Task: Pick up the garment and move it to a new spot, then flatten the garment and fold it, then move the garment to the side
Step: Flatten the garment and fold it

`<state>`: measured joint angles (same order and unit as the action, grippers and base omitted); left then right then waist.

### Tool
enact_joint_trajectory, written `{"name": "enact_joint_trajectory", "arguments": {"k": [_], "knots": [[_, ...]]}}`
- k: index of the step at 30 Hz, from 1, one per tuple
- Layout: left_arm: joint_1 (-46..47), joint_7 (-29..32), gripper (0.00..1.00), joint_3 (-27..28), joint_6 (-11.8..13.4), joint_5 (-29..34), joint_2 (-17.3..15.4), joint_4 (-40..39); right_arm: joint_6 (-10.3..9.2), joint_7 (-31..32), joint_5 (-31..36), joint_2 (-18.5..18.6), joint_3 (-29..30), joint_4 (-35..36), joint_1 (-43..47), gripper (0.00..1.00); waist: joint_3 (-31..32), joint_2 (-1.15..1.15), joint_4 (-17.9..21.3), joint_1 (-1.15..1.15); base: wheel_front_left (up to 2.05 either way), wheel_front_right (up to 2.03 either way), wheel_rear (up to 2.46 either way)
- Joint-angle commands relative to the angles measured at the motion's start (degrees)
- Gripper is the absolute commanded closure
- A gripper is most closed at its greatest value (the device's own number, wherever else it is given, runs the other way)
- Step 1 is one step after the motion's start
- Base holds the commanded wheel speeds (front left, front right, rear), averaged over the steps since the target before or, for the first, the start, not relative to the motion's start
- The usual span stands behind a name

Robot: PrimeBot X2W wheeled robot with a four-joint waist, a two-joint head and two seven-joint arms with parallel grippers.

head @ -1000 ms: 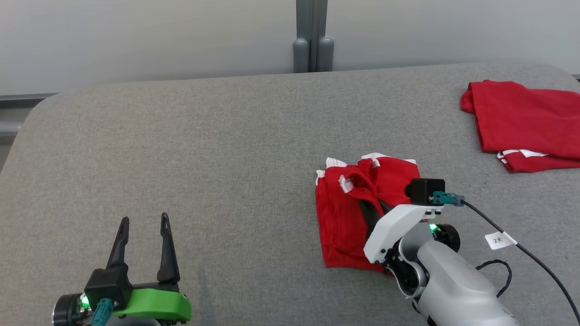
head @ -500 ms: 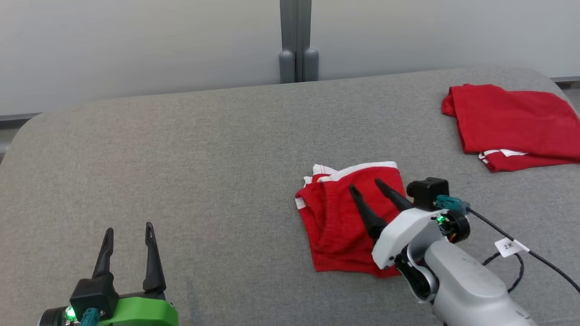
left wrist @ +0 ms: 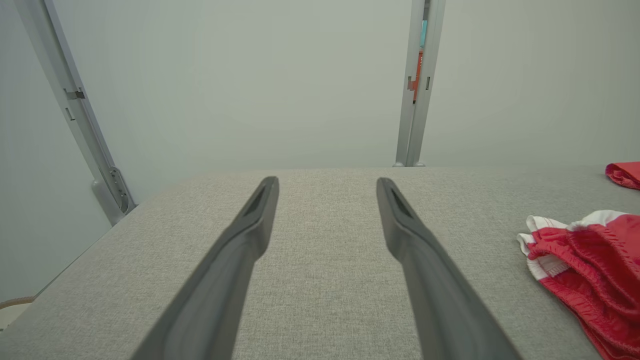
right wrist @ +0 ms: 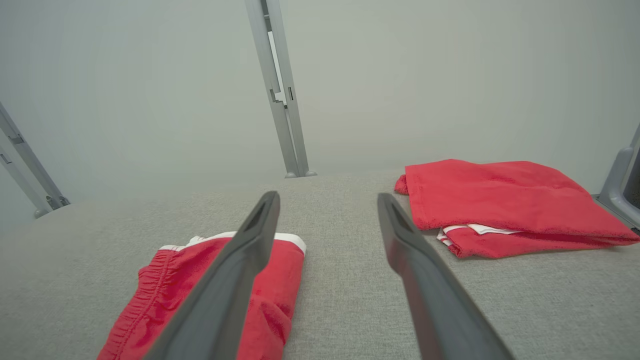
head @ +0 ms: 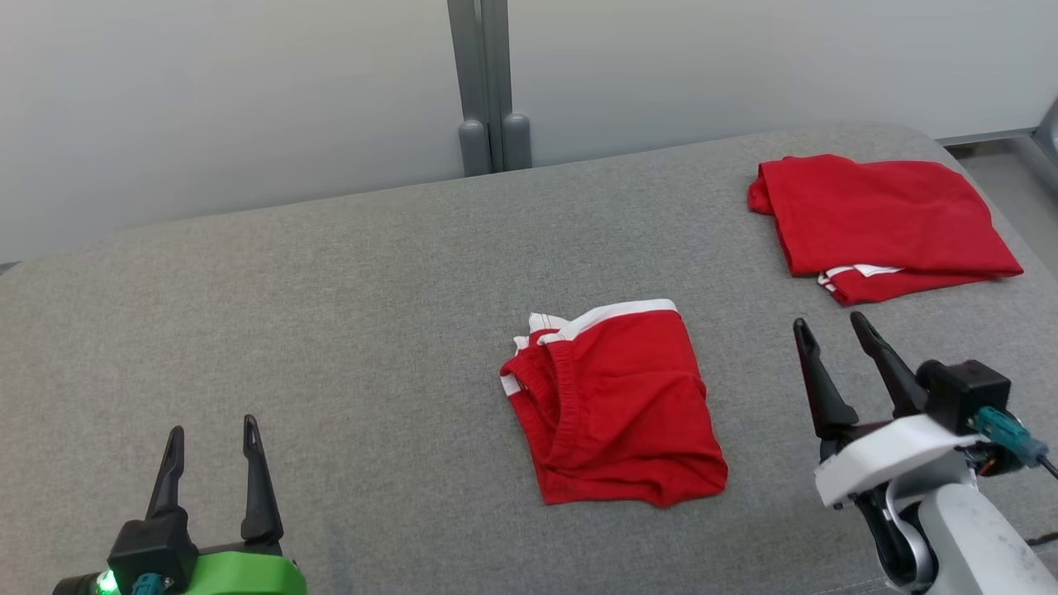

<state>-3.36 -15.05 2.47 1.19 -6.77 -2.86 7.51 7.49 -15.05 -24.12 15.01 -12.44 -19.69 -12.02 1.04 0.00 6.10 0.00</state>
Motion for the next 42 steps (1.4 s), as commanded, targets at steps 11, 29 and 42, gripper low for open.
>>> {"name": "enact_joint_trajectory", "arguments": {"k": [11,29,42], "knots": [[-1.3,-0.1,0.00,1.3,-1.7,1.7,-1.1,-0.2,-0.01,-0.1,6.2,-4.0,8.2,11.0,11.8,0.00,1.6,0.00,-0.3,0.00,0.00,0.00,0.00],[-0.7,-0.1,0.00,1.4,-3.9,0.4,-2.3,2.2,-0.02,0.7,10.0,-7.1,7.8,13.5,13.7,0.00,3.3,0.00,-3.8,0.00,0.00,0.00,0.00],[-0.2,-0.1,0.00,1.2,-3.1,0.3,-2.6,2.9,-0.02,2.2,10.8,-7.7,8.2,14.6,14.6,0.00,3.3,0.00,-4.4,0.00,0.00,0.00,0.00]]}}
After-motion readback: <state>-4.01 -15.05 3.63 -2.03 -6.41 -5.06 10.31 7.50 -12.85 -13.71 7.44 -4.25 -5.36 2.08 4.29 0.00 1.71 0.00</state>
